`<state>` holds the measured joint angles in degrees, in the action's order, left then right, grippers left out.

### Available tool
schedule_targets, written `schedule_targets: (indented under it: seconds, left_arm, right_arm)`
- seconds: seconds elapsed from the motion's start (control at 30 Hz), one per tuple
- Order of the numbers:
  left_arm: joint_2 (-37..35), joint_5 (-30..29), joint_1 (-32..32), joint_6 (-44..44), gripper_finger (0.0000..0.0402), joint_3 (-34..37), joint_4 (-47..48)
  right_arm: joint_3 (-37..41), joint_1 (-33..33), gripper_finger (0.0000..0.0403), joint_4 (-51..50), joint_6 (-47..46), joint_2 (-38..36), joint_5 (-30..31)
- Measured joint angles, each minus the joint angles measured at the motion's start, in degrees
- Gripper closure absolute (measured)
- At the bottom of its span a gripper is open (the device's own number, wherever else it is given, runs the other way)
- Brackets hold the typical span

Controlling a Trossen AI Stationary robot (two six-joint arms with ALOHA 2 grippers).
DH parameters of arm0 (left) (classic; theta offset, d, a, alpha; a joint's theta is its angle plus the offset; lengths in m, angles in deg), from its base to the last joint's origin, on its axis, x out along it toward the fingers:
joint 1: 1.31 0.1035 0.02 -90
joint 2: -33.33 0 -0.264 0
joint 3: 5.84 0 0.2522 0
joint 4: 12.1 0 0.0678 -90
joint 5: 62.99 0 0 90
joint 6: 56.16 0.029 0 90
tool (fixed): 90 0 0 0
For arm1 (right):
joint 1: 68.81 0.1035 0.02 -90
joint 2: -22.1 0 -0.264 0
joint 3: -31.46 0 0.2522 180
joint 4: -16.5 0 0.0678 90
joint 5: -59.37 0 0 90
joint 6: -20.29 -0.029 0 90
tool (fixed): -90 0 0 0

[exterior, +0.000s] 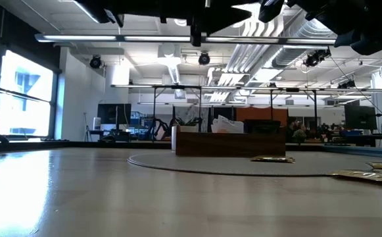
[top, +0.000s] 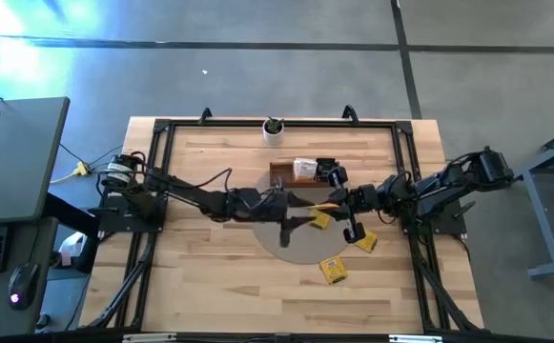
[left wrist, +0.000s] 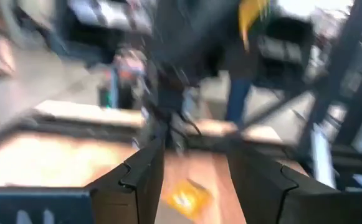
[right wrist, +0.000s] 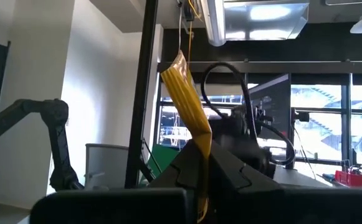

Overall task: Pick & Place Tea
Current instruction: Put the yellow tea bag into the left section of the wooden organizer

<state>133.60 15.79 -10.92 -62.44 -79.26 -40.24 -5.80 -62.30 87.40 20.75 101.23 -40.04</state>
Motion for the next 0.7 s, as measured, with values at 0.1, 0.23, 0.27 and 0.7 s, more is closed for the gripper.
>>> schedule_targets:
  seconds: [0.1,0.23,0.27,0.7]
  left_arm:
    - [0.00,-1.56,-0.20,4.53,0.0229,-0.02,-6.51]
    - [0.00,0.67,-0.59,7.37,0.0229,-0.02,-12.22]
    - [0.00,1.08,-0.59,7.77,0.0229,-0.02,-13.19]
    - [-0.02,3.58,-0.52,11.10,0.0329,-0.02,-18.03]
  right_arm:
    - [0.00,0.00,0.0394,0.00,-0.06,-0.02,0.02]
    - [0.00,0.00,0.0398,-0.02,-0.37,-0.02,0.02]
    - [0.00,0.00,0.0397,-0.02,-0.40,-0.02,0.02]
    - [-0.02,0.02,0.0398,-0.04,-0.17,-0.02,0.53]
